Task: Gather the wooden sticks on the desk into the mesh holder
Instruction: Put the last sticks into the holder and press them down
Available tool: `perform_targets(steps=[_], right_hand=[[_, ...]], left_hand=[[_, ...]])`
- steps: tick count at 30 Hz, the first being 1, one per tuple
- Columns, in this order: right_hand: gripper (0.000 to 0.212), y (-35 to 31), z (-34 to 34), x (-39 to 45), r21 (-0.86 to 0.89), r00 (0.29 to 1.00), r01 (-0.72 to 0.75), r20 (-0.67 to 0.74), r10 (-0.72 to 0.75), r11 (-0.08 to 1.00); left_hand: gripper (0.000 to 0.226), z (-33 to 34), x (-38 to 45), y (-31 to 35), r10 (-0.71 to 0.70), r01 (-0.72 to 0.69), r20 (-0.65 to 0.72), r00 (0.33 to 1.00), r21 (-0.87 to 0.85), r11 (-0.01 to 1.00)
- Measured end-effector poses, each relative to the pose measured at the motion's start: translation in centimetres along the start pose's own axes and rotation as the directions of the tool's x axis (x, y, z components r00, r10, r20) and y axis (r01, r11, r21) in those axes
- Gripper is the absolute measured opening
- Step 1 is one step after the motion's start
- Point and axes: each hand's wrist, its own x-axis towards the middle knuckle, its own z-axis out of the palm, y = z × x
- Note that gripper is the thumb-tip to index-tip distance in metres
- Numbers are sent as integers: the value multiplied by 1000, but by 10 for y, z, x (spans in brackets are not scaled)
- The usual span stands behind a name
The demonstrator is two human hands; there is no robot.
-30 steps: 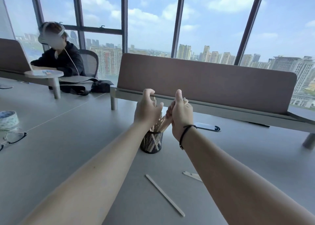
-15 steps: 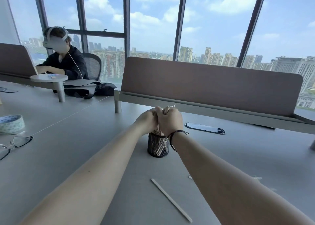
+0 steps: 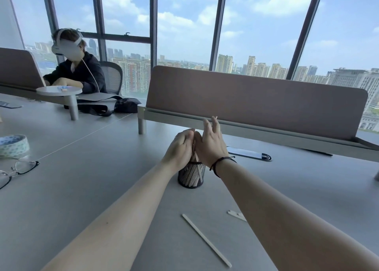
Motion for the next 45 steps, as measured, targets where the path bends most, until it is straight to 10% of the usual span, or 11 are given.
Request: perform_targets(steps=[13, 17, 20, 23, 29, 34, 40, 45], right_hand=[[22, 9, -10, -12, -91, 975, 151, -153, -163, 984], [15, 26, -38, -31, 109, 955, 149, -274, -115, 983], [16, 67, -57, -60, 77, 978, 60, -202, -43, 995], [27, 119, -74, -102, -146, 998, -34, 56, 42, 989], [49, 181, -105, -176, -364, 967, -128, 162, 198, 922], [47, 180, -97, -187, -302, 967, -128, 172, 186, 945], [30, 151, -81, -179, 160, 991, -128, 60, 120, 979], [32, 176, -111, -184, 183, 991, -117, -37, 125, 976]], left_hand=[[45, -10, -1, -25, -73, 80, -44, 996, 205, 975], [52, -9, -46, -1, 316, -215, -134, 939, 491, 845], [51, 0, -93, 8, 551, -547, 208, 808, 612, 572], [73, 15, -124, 12, 391, -727, 614, 685, 550, 411], [96, 47, -122, -15, -156, -474, 706, 690, 605, 639], [92, 88, -108, -21, -108, -434, 648, 754, 615, 659], [60, 150, -110, -6, 35, -315, 627, 779, 342, 885], [110, 134, -115, -2, -59, -368, 662, 747, 485, 794]])
